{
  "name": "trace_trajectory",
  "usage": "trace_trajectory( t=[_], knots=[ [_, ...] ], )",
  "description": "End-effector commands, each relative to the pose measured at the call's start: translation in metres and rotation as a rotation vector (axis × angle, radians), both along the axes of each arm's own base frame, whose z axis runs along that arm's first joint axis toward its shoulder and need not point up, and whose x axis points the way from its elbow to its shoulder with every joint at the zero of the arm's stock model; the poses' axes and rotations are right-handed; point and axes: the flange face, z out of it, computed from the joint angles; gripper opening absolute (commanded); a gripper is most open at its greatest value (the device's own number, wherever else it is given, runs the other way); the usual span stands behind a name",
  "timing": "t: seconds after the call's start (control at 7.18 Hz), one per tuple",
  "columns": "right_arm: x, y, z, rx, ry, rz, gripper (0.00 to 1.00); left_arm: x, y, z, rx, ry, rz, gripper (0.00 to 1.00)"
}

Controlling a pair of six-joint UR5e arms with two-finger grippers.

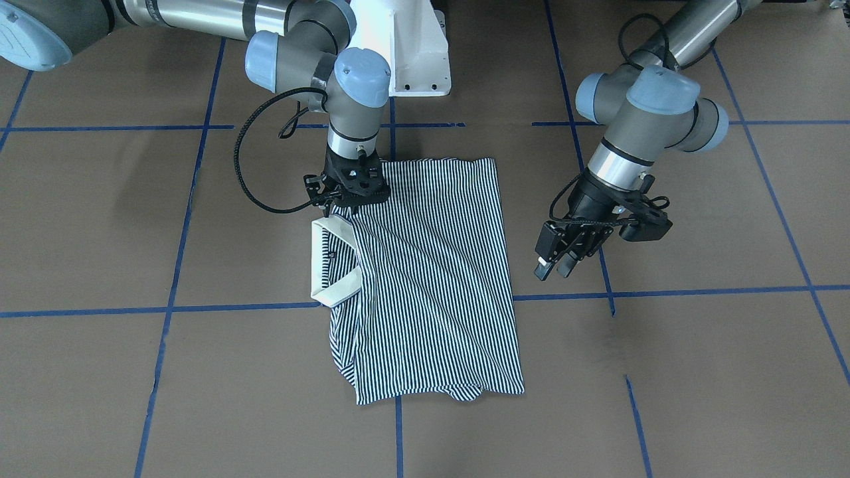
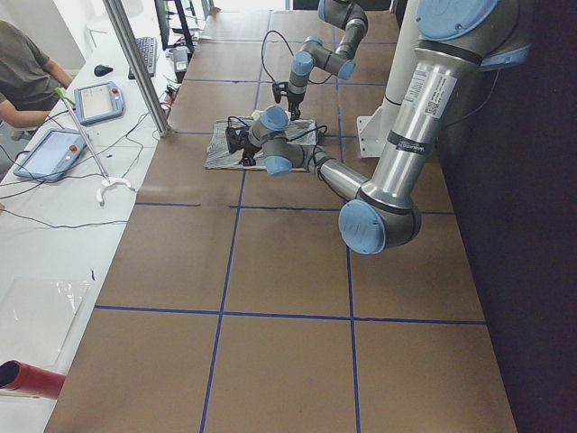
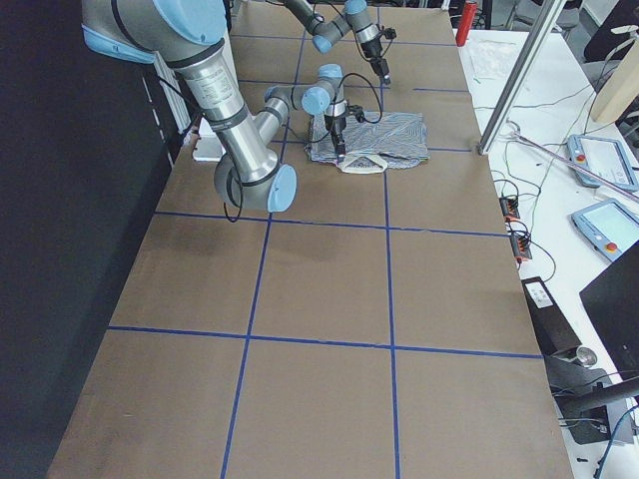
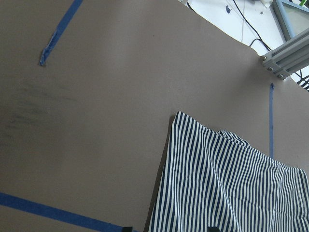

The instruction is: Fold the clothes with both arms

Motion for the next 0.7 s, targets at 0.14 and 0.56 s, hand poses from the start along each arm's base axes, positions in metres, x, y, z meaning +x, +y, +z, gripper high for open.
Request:
trace_trajectory(
  t=[0.14, 0.56],
  knots=[
    [0.006, 0.035, -0.02, -0.253, -0.151, 0.387, 0.65, -0.002, 0.002, -0.001, 0.0, 0.003, 0.001, 0.6],
    [0.011, 0.09, -0.015, -0.468, -0.287, 0.613, 0.63, -0.002, 0.002, 0.0, -0.001, 0.001, 0.0, 0.6]
  ],
)
